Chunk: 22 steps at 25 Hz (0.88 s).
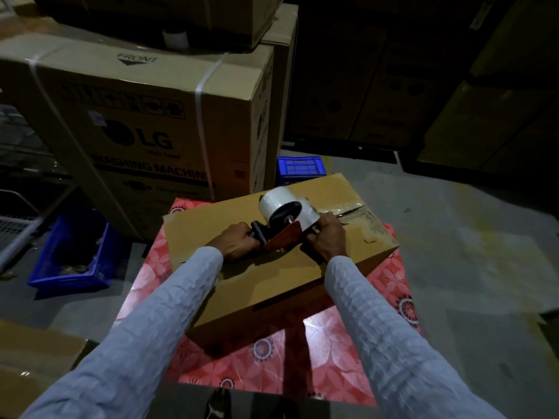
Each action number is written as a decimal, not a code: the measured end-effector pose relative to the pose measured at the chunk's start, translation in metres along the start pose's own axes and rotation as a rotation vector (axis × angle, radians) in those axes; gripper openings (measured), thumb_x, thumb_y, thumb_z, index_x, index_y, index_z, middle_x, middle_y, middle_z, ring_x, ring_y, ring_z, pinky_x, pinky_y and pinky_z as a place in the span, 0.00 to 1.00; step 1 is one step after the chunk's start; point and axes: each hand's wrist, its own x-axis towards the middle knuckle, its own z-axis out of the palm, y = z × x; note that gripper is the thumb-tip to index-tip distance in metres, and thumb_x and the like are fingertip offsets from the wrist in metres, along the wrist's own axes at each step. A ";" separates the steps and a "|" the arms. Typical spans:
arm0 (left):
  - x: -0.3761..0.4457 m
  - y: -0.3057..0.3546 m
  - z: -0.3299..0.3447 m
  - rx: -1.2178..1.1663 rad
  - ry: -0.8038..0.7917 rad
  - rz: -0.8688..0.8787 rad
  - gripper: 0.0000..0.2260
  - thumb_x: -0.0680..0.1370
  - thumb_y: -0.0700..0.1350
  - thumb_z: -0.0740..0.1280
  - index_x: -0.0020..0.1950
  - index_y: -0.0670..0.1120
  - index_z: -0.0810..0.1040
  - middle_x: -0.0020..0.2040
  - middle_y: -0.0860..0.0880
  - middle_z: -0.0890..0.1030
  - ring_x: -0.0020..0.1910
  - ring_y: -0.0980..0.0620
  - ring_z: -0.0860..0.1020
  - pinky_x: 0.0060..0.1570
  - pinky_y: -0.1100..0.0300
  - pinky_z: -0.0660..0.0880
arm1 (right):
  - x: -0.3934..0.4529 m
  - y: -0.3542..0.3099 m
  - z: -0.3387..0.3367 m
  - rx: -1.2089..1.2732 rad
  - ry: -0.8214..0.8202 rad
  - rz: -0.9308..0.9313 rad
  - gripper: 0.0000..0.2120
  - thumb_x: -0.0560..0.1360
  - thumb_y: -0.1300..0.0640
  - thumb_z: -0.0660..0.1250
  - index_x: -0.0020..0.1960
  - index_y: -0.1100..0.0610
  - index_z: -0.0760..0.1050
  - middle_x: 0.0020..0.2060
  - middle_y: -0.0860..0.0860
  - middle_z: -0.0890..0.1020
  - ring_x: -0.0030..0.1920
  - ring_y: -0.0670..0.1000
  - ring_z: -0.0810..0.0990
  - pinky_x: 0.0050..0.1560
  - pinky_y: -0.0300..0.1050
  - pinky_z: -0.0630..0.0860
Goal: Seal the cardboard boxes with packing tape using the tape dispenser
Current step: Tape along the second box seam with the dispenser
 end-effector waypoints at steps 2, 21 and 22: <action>0.001 -0.001 0.000 0.028 0.019 -0.007 0.20 0.75 0.59 0.67 0.56 0.45 0.76 0.51 0.43 0.80 0.48 0.42 0.79 0.54 0.48 0.76 | -0.003 -0.003 0.000 0.016 -0.012 -0.003 0.12 0.66 0.52 0.74 0.45 0.60 0.82 0.41 0.56 0.79 0.43 0.60 0.79 0.40 0.46 0.74; -0.057 -0.075 -0.042 0.020 0.094 -0.043 0.19 0.75 0.52 0.68 0.48 0.34 0.79 0.46 0.34 0.81 0.39 0.41 0.76 0.40 0.54 0.69 | 0.002 -0.007 0.003 -0.095 0.030 -0.267 0.07 0.77 0.45 0.71 0.50 0.48 0.82 0.49 0.46 0.81 0.52 0.51 0.75 0.57 0.54 0.70; -0.062 -0.080 -0.045 0.009 0.093 -0.046 0.18 0.76 0.50 0.69 0.50 0.33 0.79 0.46 0.32 0.81 0.39 0.43 0.75 0.40 0.53 0.69 | 0.002 -0.007 0.003 -0.117 0.030 -0.268 0.07 0.78 0.46 0.71 0.51 0.48 0.83 0.49 0.46 0.81 0.52 0.51 0.76 0.57 0.54 0.69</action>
